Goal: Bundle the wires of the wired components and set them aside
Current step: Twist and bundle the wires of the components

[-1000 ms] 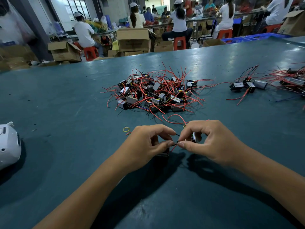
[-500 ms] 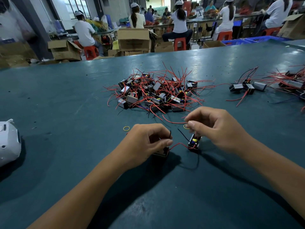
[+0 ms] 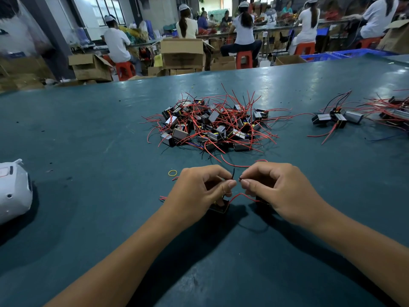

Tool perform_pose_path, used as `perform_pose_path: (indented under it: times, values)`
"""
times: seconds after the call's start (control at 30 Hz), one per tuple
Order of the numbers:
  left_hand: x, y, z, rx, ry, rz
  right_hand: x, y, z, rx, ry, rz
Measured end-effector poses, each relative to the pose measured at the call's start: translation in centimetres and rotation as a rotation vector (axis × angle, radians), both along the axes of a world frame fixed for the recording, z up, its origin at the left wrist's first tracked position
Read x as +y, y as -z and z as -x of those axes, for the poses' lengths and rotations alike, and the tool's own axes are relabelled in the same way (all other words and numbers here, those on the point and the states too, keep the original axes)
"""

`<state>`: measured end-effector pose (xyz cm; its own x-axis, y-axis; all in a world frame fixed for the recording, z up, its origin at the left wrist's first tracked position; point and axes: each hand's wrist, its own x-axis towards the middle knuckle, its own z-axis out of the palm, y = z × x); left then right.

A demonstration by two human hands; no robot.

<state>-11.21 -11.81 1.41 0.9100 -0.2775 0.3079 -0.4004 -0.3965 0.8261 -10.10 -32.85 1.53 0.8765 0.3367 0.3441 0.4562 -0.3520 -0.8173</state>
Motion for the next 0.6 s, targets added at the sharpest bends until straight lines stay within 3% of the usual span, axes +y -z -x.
perform_pose_path:
  times: [0.6]
  values:
    - [-0.03,0.10,0.16,-0.061,-0.033,-0.092,0.55,0.62,0.67,-0.084,0.000,0.061]
